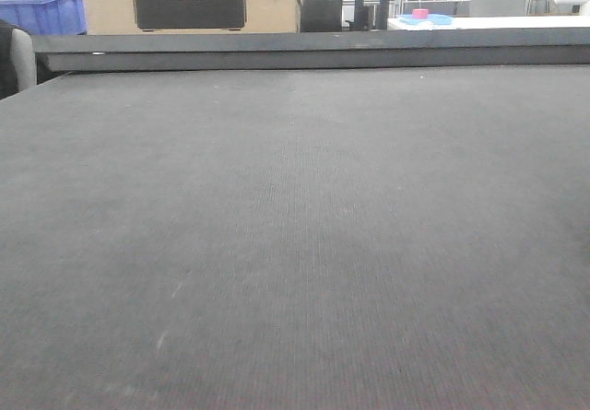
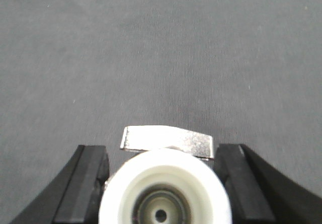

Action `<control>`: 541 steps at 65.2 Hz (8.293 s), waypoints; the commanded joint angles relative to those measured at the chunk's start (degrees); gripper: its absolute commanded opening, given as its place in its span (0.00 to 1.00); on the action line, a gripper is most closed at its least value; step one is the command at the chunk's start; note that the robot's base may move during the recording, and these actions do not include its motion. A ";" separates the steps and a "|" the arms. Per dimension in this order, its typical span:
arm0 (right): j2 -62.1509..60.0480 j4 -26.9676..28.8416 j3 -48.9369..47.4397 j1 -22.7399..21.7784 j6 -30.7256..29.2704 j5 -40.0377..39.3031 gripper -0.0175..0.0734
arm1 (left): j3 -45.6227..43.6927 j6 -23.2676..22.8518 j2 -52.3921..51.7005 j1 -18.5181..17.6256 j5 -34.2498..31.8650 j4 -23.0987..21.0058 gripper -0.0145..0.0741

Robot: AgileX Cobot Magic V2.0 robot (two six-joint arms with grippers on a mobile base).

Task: Place valve from conveyor to right shelf box
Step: 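Lift both held valves up off the conveyor belt, then drive the base away from the conveyor holding both valves, then drive the base up to the shelf of blue bins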

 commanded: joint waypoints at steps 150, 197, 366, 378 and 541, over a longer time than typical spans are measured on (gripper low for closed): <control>-0.70 -0.07 -0.24 -0.10 -0.21 -4.05 0.01 | -0.17 -0.13 -7.01 -0.21 -3.15 -0.63 0.04; -0.70 -0.07 -0.24 -0.10 -0.21 -4.05 0.01 | -0.17 -0.13 -7.01 -0.21 -3.15 -0.63 0.04; -0.70 -0.07 -0.24 -0.10 -0.21 -4.05 0.01 | -0.17 -0.13 -7.01 -0.21 -3.15 -0.63 0.04; -0.70 -0.07 -0.24 -0.10 -0.21 -4.05 0.01 | -0.17 -0.13 -7.01 -0.21 -3.15 -0.63 0.04; -0.70 -0.07 -0.24 -0.10 -0.21 -4.05 0.01 | -0.17 -0.13 -7.01 -0.21 -3.15 -0.63 0.04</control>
